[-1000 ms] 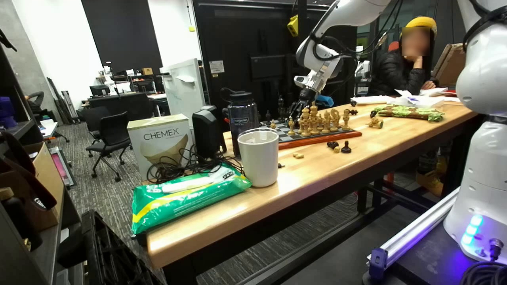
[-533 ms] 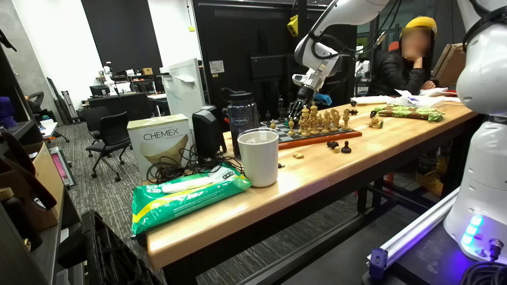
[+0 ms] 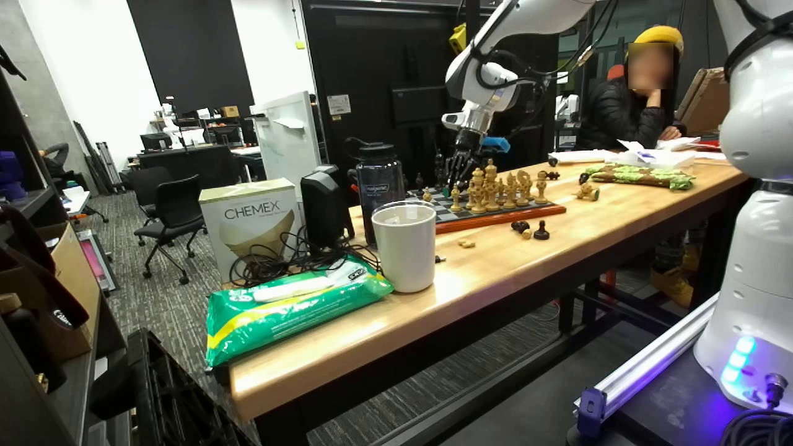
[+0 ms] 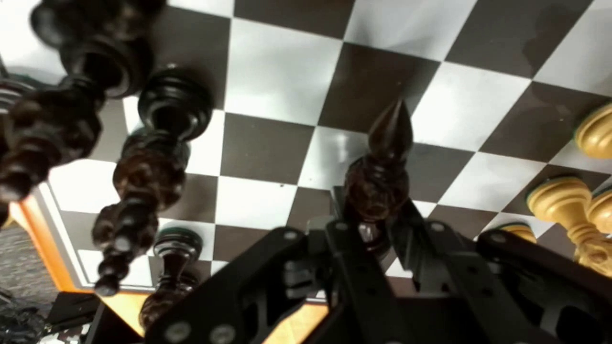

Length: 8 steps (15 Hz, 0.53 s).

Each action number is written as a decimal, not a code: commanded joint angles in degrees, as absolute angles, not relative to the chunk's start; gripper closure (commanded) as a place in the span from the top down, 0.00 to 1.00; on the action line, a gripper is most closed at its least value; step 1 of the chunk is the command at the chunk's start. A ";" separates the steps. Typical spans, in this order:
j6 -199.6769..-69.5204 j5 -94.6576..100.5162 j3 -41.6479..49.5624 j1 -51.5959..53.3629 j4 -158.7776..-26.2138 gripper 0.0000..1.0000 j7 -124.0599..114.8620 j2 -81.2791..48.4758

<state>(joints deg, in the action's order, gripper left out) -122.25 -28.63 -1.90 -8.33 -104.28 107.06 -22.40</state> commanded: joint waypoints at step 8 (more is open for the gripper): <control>-116.66 -6.55 -1.74 -2.83 -102.12 0.06 85.30 -19.25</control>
<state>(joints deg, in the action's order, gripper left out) -119.24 -11.30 -2.00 -4.28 -102.25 90.53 -20.94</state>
